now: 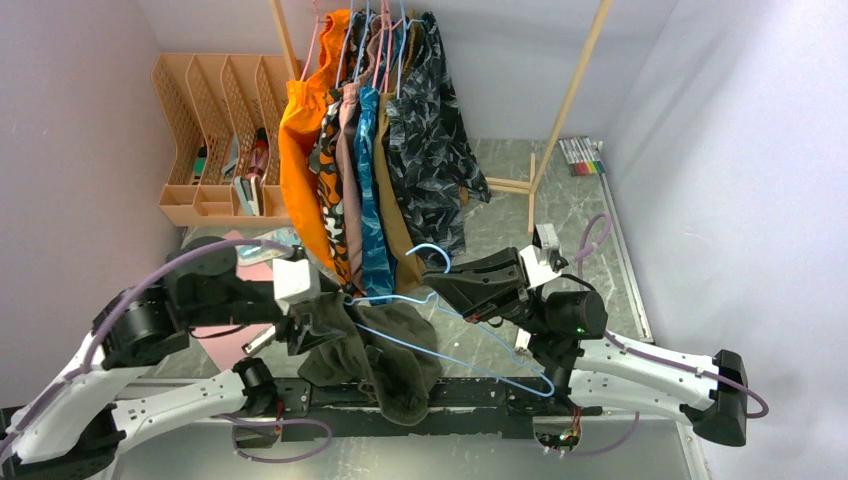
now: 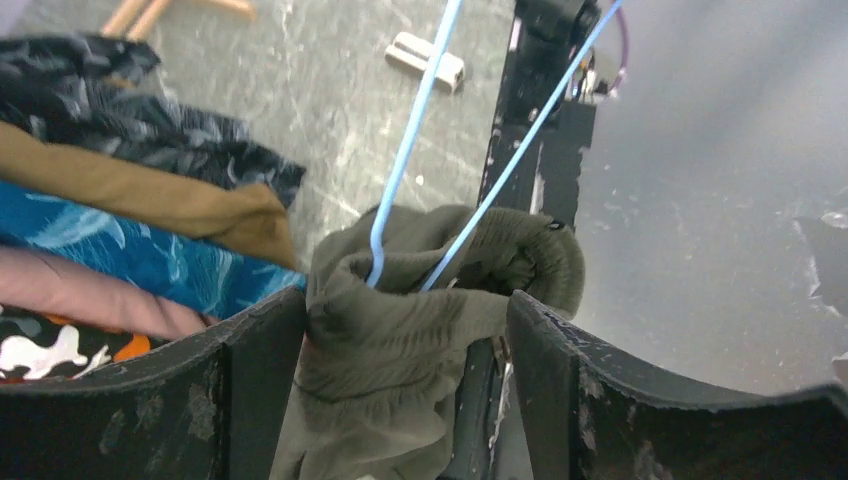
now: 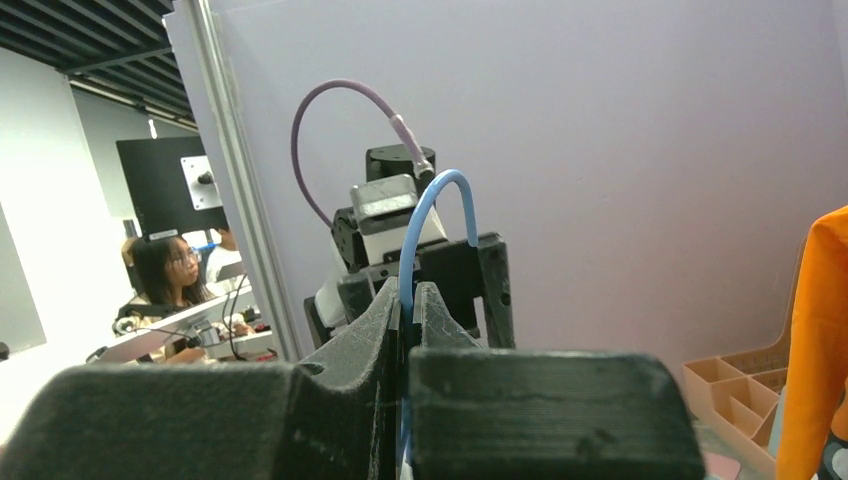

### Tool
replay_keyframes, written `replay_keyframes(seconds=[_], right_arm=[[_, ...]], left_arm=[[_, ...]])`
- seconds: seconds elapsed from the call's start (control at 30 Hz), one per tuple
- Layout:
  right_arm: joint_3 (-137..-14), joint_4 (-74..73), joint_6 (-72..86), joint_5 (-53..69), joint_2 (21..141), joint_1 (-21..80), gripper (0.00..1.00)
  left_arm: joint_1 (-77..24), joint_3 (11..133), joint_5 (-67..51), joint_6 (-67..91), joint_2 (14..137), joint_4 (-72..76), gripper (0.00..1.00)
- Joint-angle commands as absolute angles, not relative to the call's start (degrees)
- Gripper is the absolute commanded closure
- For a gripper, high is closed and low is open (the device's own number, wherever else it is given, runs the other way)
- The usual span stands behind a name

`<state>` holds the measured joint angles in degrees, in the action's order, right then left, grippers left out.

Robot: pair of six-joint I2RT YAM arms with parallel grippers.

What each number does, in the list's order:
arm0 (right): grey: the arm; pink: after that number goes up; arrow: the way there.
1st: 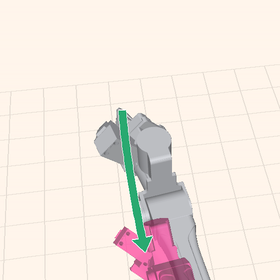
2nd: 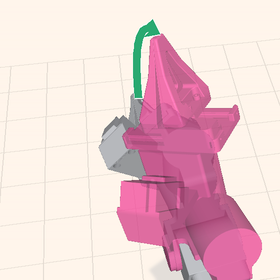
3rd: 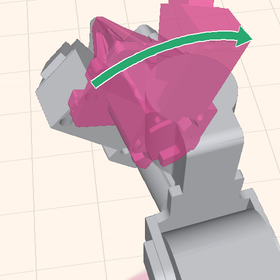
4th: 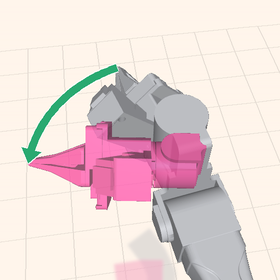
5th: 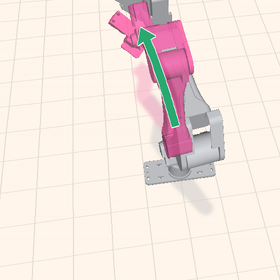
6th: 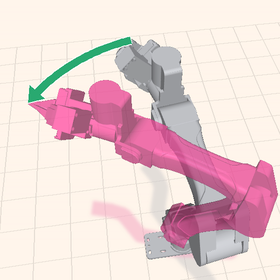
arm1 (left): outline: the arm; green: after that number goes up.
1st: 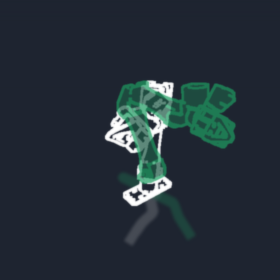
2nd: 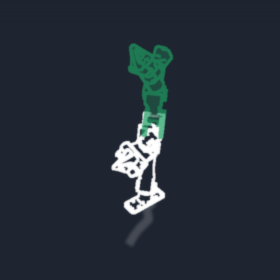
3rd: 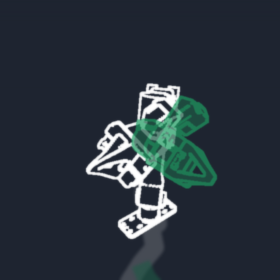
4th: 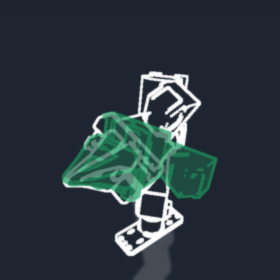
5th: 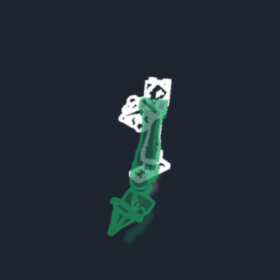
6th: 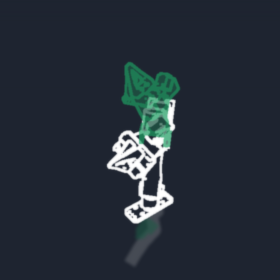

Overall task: Place the shorts on the hanger
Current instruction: Hang the shorts on the hanger.

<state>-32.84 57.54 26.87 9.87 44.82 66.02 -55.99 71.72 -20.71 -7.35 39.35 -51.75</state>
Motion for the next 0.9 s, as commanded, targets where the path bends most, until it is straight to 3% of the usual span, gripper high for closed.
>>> replay_keyframes(seconds=[0.0,0.47,0.87], right_arm=[[-32.1,61.6,27.2,9.9,44.7,66.1,1.0],[-32.2,58.9,26.5,10.5,44.7,66.0,1.0],[-35.7,50.5,25.4,13.4,43.7,66.1,1.0]], left_arm=[[-56.1,70.7,-16.9,-9.6,42.3,-53.9,0.22],[-56.1,68.0,-17.1,-9.4,41.0,-46.6,0.23],[-56.1,67.7,-31.1,-8.4,45.8,-34.1,0.22]])
